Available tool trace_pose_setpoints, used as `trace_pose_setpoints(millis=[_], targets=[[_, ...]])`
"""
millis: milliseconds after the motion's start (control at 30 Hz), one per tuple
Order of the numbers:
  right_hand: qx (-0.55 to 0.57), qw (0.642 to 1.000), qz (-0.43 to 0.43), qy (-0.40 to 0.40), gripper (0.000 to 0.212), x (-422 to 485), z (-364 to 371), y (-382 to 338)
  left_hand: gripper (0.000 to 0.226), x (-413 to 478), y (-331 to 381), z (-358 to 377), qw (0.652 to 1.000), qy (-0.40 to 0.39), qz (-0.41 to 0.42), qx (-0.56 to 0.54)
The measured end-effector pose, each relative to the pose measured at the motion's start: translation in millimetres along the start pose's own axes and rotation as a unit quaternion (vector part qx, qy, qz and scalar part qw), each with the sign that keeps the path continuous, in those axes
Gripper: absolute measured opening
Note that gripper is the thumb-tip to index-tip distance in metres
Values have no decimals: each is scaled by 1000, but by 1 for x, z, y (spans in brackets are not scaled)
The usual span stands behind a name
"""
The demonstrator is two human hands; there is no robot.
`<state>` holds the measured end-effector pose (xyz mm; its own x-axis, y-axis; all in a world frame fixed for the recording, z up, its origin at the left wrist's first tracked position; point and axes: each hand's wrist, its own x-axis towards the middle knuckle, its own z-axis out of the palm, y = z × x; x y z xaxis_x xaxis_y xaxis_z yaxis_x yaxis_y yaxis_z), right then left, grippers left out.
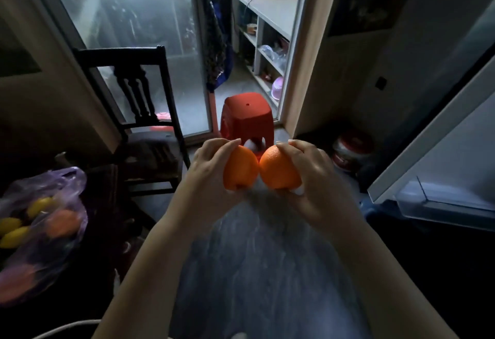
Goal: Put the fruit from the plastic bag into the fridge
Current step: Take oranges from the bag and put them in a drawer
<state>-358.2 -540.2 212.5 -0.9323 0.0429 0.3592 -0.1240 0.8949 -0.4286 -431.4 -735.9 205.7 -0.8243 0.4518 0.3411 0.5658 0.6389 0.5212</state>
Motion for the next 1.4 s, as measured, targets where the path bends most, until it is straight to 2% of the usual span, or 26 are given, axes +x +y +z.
trace_pose_setpoints(millis=[333, 467, 667, 1000, 1200, 1400], targets=[[-50, 993, 97, 43, 85, -99, -95, 46, 80, -8, 128, 34, 990, -56, 131, 16], [-68, 987, 145, 27, 85, -158, -153, 71, 78, -22, 200, 65, 980, -68, 186, 12], [-114, 970, 191, 95, 84, -261, -232, 129, 75, -46, 322, 123, 962, -95, 257, -16], [-160, 924, 295, 185, 86, -414, -317, 189, 77, -89, 482, 213, 908, -175, 376, -64], [-172, 899, 330, 230, 85, -455, -349, 220, 75, -85, 546, 251, 871, -197, 442, -78], [-165, 884, 360, 250, 83, -480, -372, 269, 73, -69, 596, 305, 848, -220, 471, -101]])
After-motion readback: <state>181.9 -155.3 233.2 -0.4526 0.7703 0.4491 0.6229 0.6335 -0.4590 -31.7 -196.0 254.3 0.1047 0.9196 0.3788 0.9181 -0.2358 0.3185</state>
